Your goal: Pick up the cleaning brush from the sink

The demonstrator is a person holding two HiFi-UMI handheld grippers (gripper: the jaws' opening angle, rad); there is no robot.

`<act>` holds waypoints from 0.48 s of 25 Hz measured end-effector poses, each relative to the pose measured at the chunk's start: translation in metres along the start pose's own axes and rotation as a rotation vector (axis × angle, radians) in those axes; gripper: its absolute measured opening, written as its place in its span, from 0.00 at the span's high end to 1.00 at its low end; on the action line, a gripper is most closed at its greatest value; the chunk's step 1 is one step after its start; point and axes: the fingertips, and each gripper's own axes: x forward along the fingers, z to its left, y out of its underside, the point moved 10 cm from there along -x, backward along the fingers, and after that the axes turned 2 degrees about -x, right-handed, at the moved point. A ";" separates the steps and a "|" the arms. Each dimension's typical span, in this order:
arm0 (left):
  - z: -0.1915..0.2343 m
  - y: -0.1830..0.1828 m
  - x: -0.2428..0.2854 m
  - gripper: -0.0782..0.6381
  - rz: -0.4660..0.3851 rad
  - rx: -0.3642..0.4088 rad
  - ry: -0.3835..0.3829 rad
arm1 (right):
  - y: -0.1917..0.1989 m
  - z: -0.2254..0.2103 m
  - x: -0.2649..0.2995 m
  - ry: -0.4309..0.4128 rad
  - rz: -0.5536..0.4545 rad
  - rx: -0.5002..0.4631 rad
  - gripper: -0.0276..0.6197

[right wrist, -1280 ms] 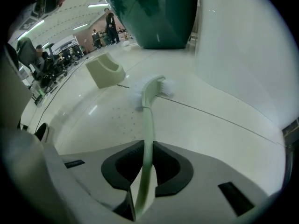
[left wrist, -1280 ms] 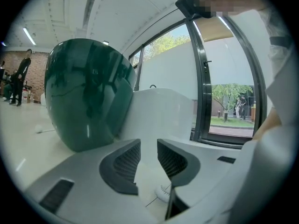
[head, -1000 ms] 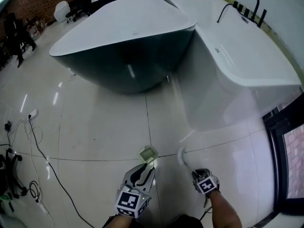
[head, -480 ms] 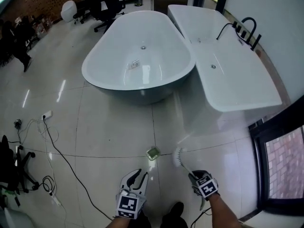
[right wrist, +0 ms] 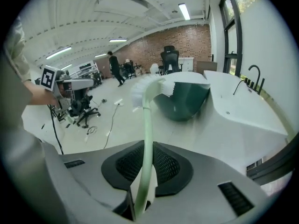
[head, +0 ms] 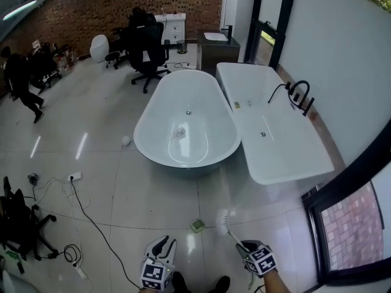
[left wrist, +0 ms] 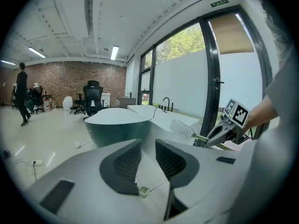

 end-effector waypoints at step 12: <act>0.012 -0.134 -0.148 0.77 -0.197 0.036 0.061 | -0.118 0.131 -0.171 0.120 -0.342 0.015 0.89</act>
